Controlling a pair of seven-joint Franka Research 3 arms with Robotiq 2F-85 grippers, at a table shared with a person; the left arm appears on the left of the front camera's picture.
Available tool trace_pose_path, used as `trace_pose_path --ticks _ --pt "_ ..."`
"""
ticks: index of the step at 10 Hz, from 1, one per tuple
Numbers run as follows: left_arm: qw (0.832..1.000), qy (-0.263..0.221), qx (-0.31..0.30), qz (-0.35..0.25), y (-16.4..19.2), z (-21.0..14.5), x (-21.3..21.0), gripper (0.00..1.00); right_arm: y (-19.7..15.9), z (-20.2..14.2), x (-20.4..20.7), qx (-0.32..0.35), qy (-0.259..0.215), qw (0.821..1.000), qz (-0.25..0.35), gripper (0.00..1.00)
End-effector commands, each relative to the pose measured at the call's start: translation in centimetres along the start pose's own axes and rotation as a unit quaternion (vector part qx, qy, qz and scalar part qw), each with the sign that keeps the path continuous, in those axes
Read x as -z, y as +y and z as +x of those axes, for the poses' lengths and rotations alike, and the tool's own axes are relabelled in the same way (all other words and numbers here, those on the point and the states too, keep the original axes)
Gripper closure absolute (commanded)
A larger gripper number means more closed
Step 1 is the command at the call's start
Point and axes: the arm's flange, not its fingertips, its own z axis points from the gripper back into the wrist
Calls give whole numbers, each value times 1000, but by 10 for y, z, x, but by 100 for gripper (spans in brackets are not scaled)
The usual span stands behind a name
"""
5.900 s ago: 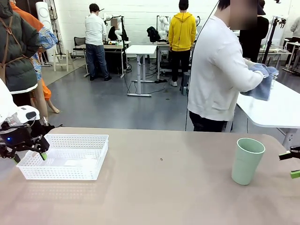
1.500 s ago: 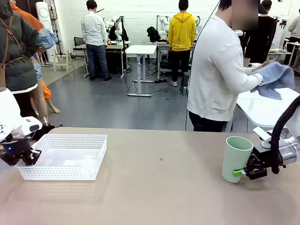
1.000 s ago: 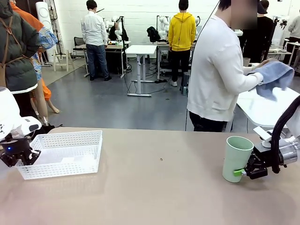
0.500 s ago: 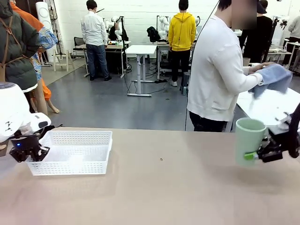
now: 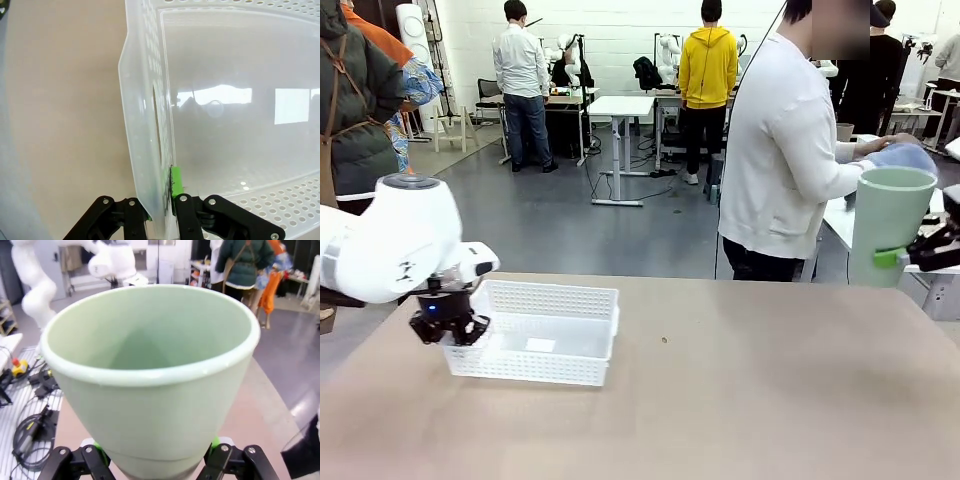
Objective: Clean and organize the cups into the basket.
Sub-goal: Pick up the Organizing basket and move it to the center of the table, then pick up the Reusable plastic cup from the right side of the table and place it inside the Organizing basket.
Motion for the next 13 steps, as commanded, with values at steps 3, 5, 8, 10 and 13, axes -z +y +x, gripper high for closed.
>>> trace_pose_path --ticks 3,5,8,10,13 --pt "999 4 -36 1 -73 16 -11 100 7 44 -26 17 -11 999 -46 96" --pt "998 10 -62 -25 -100 19 -13 100 7 40 -27 4 -3 999 -31 96" --pt "998 7 -56 -31 -138 6 -10 100 7 40 -27 4 -3 999 -31 96" --pt "999 5 -38 -27 -158 -1 -8 100 7 40 -27 4 -3 999 -31 96" --pt "1000 -7 -18 -23 -166 -15 -11 100 7 40 -27 4 -3 999 -31 96"
